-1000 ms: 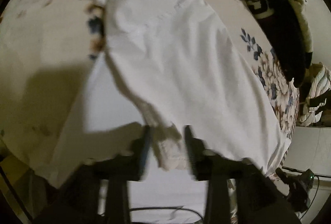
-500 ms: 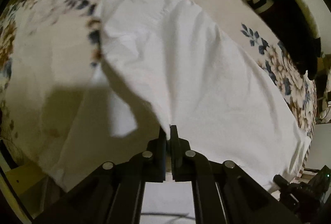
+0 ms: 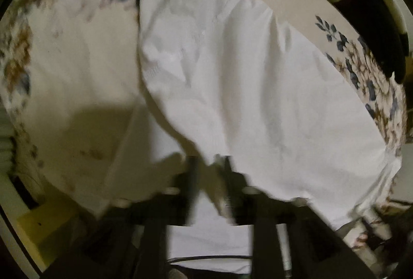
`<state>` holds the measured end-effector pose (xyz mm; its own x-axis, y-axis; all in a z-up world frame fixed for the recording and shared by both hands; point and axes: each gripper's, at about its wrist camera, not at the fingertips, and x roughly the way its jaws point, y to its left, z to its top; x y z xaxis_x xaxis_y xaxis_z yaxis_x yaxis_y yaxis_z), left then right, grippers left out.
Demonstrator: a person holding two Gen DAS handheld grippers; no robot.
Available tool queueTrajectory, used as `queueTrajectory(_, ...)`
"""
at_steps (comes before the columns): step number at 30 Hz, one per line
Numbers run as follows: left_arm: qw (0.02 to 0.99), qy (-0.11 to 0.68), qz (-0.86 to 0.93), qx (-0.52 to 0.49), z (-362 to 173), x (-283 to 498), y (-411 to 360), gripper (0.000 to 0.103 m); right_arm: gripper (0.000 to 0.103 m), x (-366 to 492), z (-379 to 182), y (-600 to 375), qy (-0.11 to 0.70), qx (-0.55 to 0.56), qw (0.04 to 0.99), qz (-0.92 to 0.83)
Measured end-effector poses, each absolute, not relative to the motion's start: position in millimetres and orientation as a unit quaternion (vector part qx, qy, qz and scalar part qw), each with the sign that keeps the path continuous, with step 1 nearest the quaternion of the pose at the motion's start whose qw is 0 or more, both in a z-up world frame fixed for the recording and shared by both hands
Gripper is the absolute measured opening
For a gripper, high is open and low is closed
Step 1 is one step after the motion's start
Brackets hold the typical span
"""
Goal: Fold small clothes
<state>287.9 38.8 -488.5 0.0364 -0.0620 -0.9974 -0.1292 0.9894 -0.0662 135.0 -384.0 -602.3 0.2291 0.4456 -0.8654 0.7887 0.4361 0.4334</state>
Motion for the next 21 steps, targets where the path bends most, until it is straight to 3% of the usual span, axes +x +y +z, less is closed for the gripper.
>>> queueTrajectory(1,0.720,0.690,0.026,-0.062,-484,288,39,0.068,0.057,128,-595,-399,0.583,0.518,0.605,-0.158)
queueTrajectory(2,0.725,0.685,0.030,-0.058,-479,288,39,0.076,0.057,126,-591,-409,0.565,0.523,0.614,-0.172)
queueTrajectory(7,0.743,0.667,0.030,-0.045,-468,295,24,0.077,0.057,135,-589,-467,0.474,0.568,0.633,-0.227)
queueTrajectory(10,0.744,0.666,0.024,-0.047,-471,303,2,0.077,0.057,158,-609,-486,0.465,0.585,0.625,-0.225)
queueTrajectory(11,0.745,0.665,0.017,-0.047,-471,304,-5,0.077,0.039,163,-615,-485,0.465,0.589,0.622,-0.224)
queueTrajectory(12,0.745,0.665,0.013,-0.044,-471,305,-9,0.077,0.007,166,-617,-484,0.463,0.590,0.624,-0.219)
queueTrajectory(16,0.751,0.659,-0.007,-0.031,-467,305,-31,0.077,0.005,154,-594,-478,0.479,0.531,0.652,-0.251)
queueTrajectory(21,0.745,0.666,-0.031,-0.024,-473,301,-56,0.077,0.006,93,-597,-470,0.533,0.508,0.610,-0.294)
